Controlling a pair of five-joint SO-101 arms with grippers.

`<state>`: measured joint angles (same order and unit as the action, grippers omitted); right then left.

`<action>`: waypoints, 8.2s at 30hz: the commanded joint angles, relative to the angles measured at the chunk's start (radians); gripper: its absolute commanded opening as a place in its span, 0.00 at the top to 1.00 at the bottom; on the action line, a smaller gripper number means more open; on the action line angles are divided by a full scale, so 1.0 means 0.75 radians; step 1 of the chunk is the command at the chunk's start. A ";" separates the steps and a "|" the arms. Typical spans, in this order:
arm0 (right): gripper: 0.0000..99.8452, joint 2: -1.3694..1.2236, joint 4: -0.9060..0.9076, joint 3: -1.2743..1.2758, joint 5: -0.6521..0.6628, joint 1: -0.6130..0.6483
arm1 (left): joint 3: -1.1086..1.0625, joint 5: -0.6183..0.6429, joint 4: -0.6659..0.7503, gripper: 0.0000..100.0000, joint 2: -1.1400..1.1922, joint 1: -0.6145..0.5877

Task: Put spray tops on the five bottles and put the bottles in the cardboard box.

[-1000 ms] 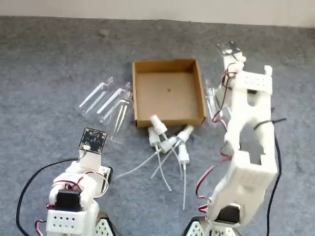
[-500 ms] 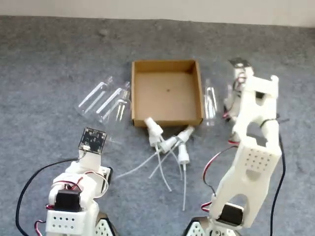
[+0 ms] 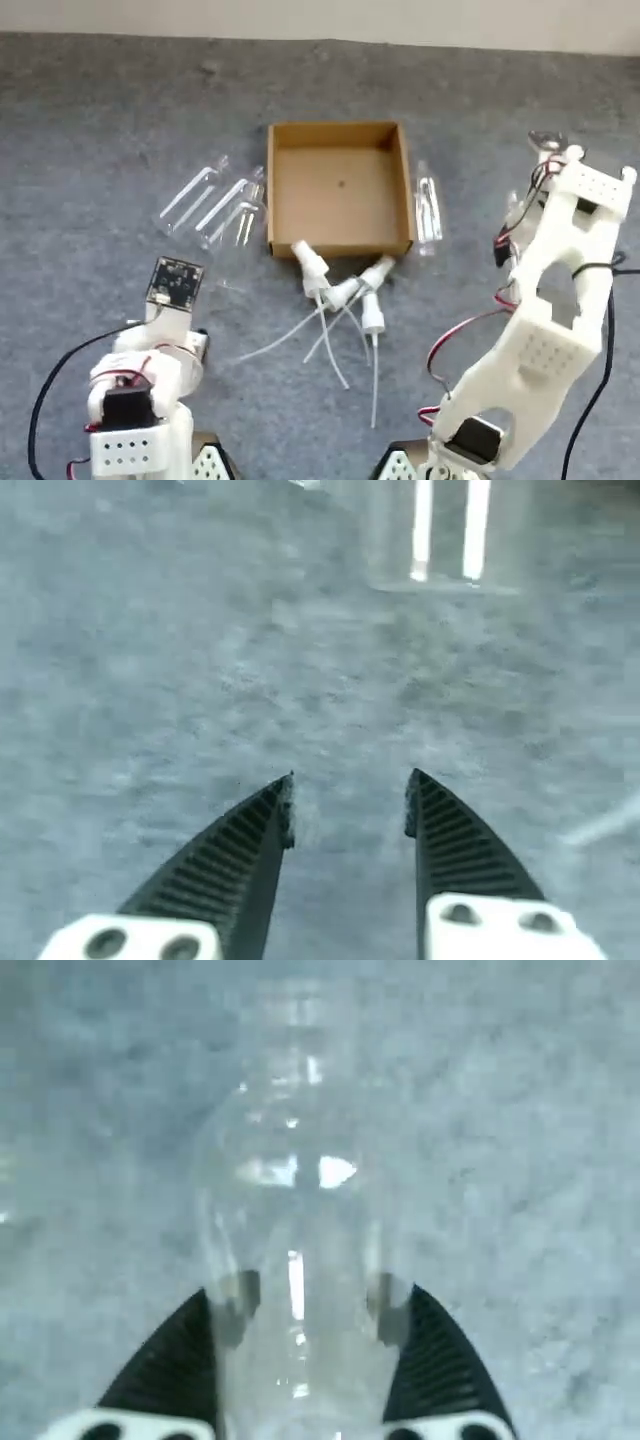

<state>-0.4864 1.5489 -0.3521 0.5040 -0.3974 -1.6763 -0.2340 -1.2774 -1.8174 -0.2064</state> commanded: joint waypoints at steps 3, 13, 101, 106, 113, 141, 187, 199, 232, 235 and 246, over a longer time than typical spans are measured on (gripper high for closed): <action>1.00 0.377 -0.173 0.396 0.006 -0.009 | -0.019 -0.245 0.145 0.84 -0.017 -0.210; 1.00 0.602 -0.480 0.948 0.000 -0.011 | 0.494 -0.235 0.037 0.84 0.124 -0.030; 1.00 0.605 -0.635 1.071 0.104 -0.017 | 1.869 -0.454 0.035 0.97 2.358 -0.484; 1.00 0.605 -0.635 1.083 0.104 -0.017 | 1.881 -0.513 0.178 0.96 2.618 -0.564; 1.00 0.605 -0.627 1.083 0.104 -0.024 | 1.881 -0.538 0.252 0.86 2.757 -0.623; 0.91 0.615 -0.533 1.073 0.106 -0.021 | 1.883 -0.559 0.338 1.00 2.695 -0.560; 0.97 0.247 -0.191 0.418 0.002 0.075 | 1.505 0.016 -0.055 1.00 1.670 0.218; 1.00 0.236 -0.191 0.195 0.168 -0.071 | 1.413 0.018 -0.033 1.00 1.664 0.218; 0.80 0.220 -0.189 0.259 0.045 0.169 | 1.300 0.086 0.039 1.00 1.664 0.326; 0.80 0.283 -0.189 0.267 -0.004 0.169 | 1.300 0.086 0.039 1.00 1.664 0.326; 0.71 0.396 -0.191 0.273 -0.155 0.169 | 1.298 0.084 0.039 1.00 1.668 0.326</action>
<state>-0.2532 1.4124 -0.1419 0.4043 -0.2670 -0.7050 -0.1757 -1.2635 -0.5378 0.0192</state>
